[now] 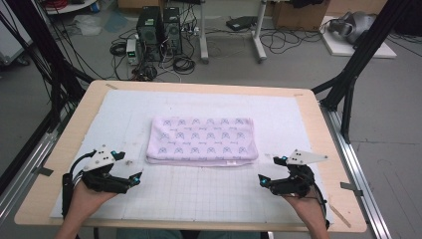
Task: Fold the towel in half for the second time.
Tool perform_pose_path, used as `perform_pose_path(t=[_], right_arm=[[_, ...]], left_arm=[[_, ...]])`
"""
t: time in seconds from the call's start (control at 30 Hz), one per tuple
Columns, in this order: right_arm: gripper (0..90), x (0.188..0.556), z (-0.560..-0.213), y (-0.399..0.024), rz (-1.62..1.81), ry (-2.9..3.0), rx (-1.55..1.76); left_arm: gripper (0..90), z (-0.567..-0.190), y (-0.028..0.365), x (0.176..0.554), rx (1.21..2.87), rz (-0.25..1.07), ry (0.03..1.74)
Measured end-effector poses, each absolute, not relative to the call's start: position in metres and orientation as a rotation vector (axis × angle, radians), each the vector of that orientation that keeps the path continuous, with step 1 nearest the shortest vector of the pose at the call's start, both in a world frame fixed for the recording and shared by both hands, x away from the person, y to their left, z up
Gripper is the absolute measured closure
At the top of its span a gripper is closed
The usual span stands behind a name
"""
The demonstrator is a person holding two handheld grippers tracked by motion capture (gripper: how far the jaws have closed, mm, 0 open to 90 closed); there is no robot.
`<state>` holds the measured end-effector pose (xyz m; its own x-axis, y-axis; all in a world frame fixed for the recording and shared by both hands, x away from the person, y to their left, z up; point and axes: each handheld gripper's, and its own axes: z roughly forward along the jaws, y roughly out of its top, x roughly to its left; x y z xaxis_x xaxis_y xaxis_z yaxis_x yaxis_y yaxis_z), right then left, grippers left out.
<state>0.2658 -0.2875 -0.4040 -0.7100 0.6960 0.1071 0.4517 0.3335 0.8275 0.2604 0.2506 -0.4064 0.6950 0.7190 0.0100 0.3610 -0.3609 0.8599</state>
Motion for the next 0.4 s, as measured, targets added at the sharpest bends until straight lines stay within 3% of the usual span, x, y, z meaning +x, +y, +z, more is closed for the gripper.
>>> perform_pose_path(t=[0.4], right_arm=[[11.7,0.2627,-0.4041,-0.286,1.319,2.332,1.017]], left_arm=[[9.1,-0.4099,0.2521,0.2571,1.973,0.481,0.833]])
